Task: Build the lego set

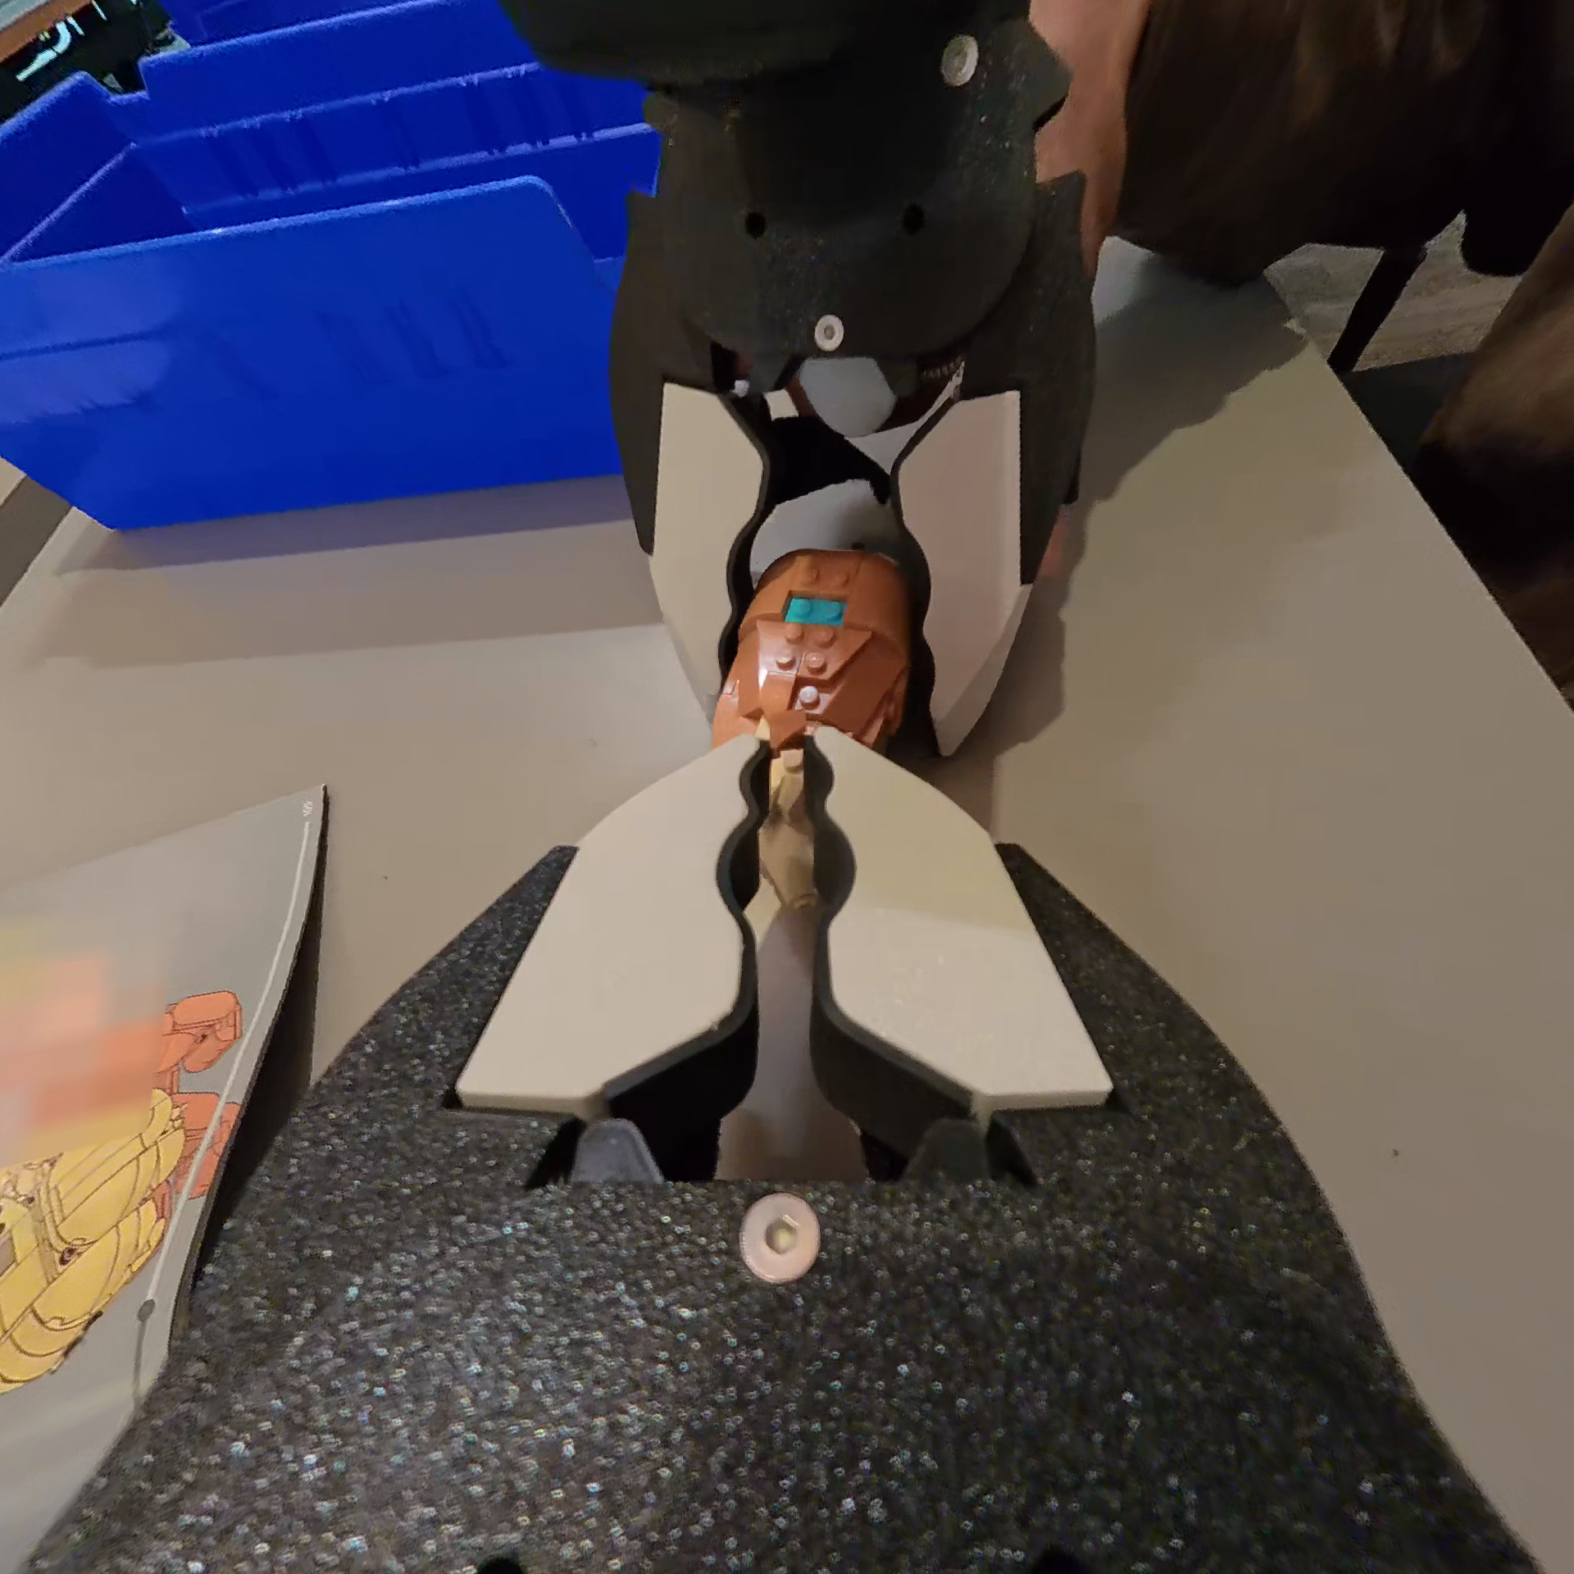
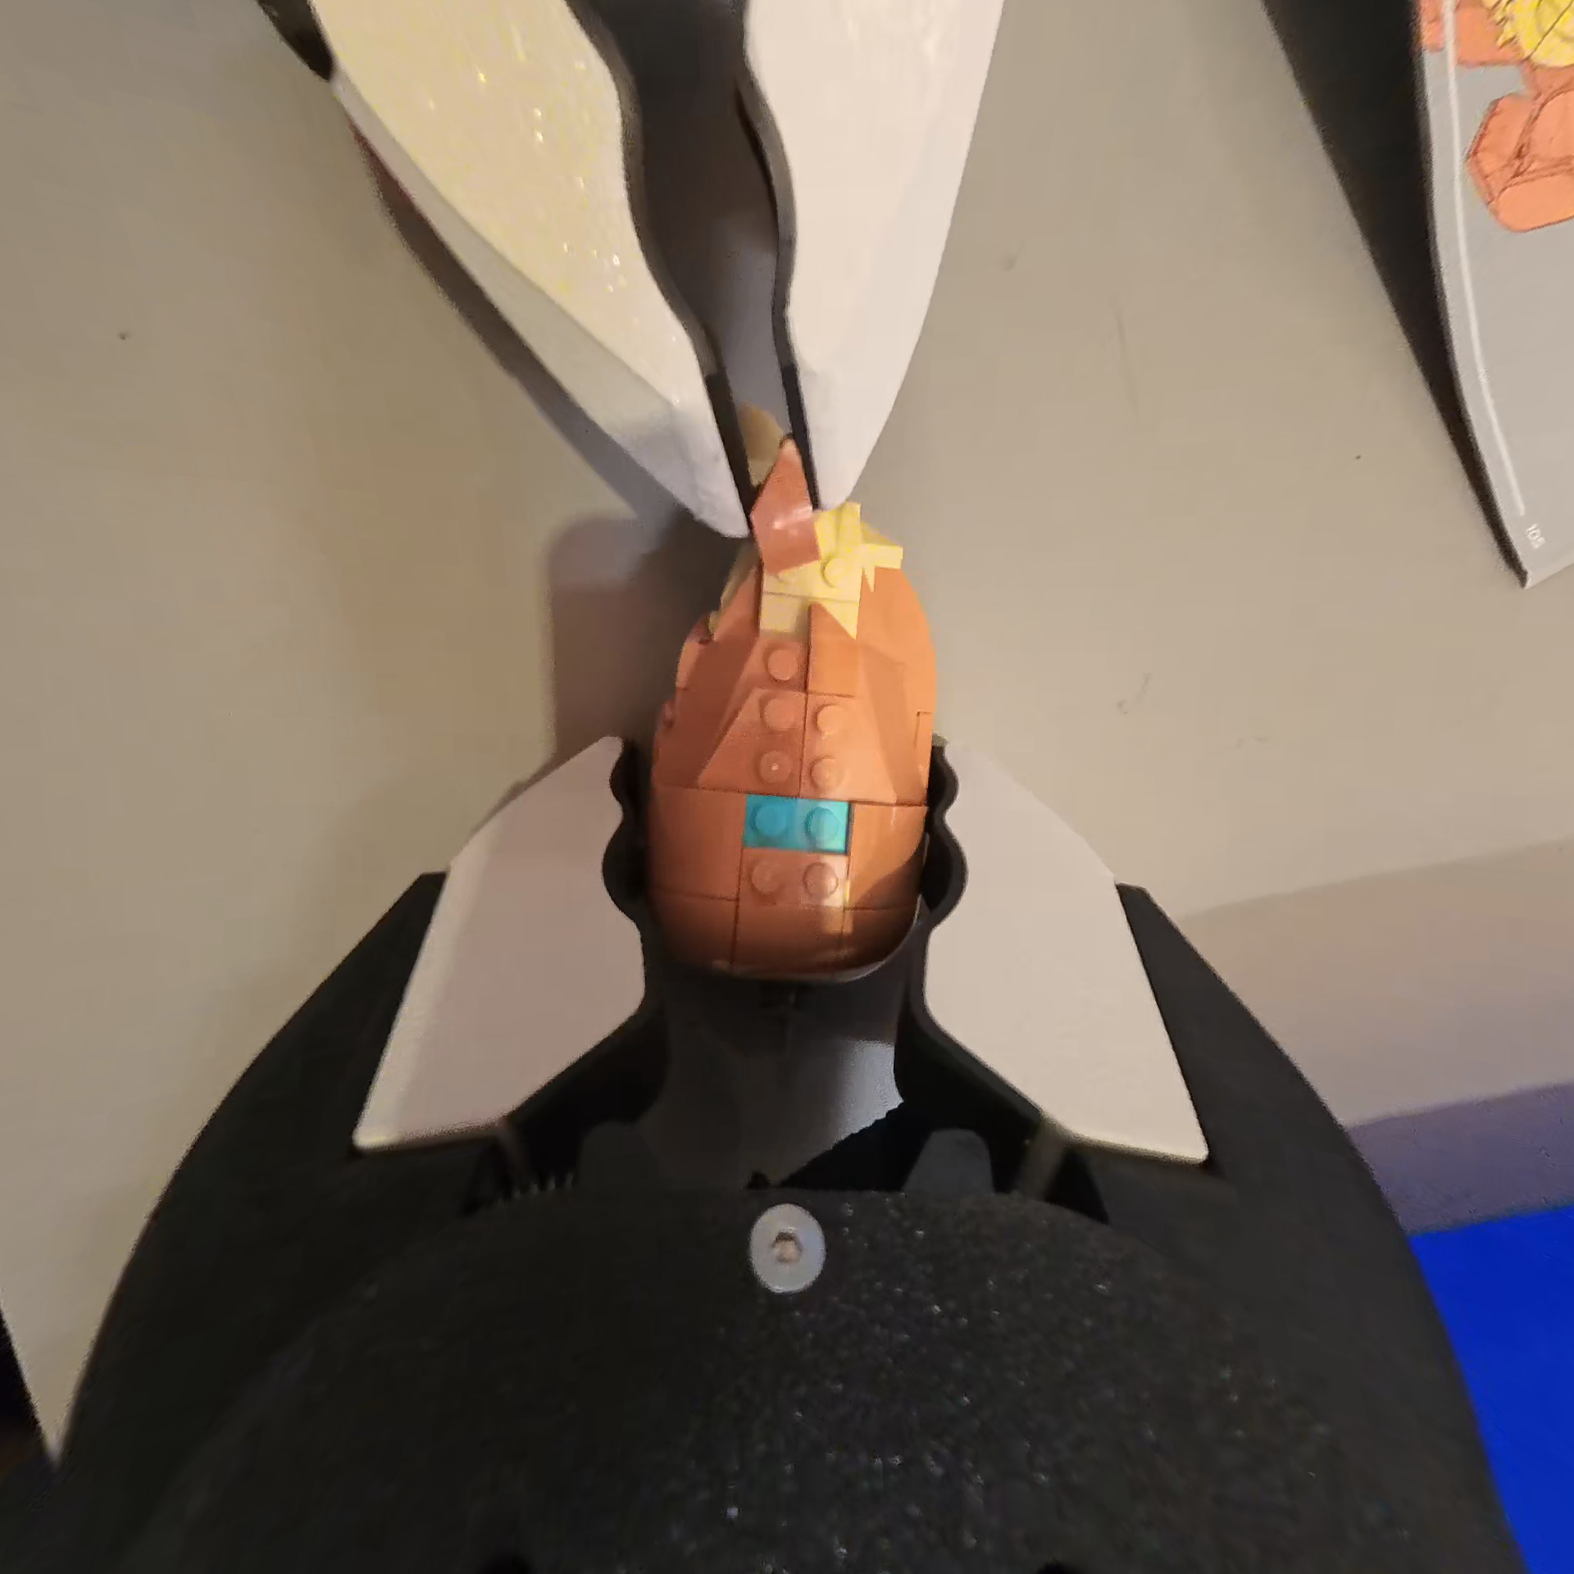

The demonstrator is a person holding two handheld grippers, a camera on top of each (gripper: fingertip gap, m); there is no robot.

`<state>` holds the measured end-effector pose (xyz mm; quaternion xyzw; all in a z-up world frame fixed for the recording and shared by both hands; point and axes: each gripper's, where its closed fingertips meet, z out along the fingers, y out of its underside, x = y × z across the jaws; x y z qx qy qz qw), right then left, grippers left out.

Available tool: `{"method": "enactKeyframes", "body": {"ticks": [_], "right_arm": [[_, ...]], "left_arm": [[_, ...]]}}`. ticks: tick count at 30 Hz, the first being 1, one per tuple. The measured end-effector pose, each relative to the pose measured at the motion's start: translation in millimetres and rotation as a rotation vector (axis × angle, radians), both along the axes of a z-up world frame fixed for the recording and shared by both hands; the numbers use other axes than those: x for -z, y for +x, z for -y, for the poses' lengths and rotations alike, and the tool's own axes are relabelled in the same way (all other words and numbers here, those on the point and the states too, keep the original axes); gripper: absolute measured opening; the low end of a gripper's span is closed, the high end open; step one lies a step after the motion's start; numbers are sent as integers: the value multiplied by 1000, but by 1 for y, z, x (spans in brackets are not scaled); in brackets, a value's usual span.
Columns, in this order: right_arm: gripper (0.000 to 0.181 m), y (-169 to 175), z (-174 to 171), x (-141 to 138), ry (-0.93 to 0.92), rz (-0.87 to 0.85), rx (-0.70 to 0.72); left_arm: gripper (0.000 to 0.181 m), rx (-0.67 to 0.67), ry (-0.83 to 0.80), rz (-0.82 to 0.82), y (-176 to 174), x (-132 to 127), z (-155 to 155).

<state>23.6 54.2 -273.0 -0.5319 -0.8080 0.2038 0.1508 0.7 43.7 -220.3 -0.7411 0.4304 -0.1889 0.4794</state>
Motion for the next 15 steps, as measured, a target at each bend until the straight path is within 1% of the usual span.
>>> {"method": "enactKeyframes", "body": {"ticks": [1, 6, 11, 15], "right_arm": [[65, 0, 0, 0, -1, 13, -3], [64, -1, 1, 1, -28, 18, -28], [64, -5, 3, -2, -40, -59, -63], [64, -8, 1, -4, -29, -127, -61]], "left_arm": [[7, 2, -2, 4, 0, 0, 0], [7, 24, -15, 3, 3, 0, 1], [7, 28, -19, 10, 2, -2, 1], [7, 37, -16, 22, 3, -6, 2]]}}
